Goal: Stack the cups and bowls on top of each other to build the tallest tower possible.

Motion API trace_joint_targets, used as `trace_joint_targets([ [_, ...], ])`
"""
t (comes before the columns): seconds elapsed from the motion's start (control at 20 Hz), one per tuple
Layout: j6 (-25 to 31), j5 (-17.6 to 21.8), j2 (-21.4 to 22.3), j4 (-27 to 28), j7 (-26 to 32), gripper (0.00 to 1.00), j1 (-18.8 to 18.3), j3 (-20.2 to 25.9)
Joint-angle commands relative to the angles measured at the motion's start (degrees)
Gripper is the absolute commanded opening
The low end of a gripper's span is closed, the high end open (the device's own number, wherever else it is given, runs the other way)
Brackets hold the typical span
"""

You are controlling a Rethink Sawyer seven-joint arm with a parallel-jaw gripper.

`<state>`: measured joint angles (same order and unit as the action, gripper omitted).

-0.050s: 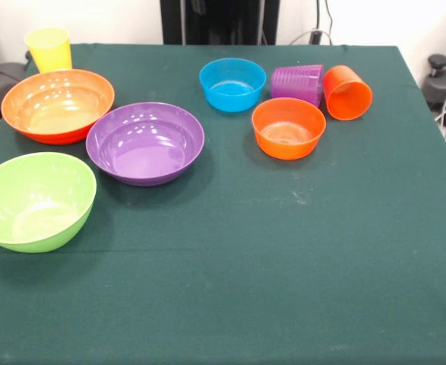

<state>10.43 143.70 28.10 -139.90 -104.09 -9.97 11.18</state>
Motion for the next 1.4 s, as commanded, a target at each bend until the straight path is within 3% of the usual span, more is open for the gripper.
trace_joint_targets([
  [0.05,-6.2,3.2,-2.4,4.2,1.3,0.00,0.9,-0.7],
  [0.45,-5.8,3.2,-2.9,3.8,2.4,0.00,0.9,-0.5],
  [0.8,-5.8,3.6,-2.7,3.2,3.3,0.00,3.1,0.8],
  [1.15,-11.0,5.2,-2.9,8.2,1.1,0.00,4.7,-0.6],
  [1.4,-14.8,8.7,-8.6,15.9,-0.3,0.00,5.7,-3.6],
])
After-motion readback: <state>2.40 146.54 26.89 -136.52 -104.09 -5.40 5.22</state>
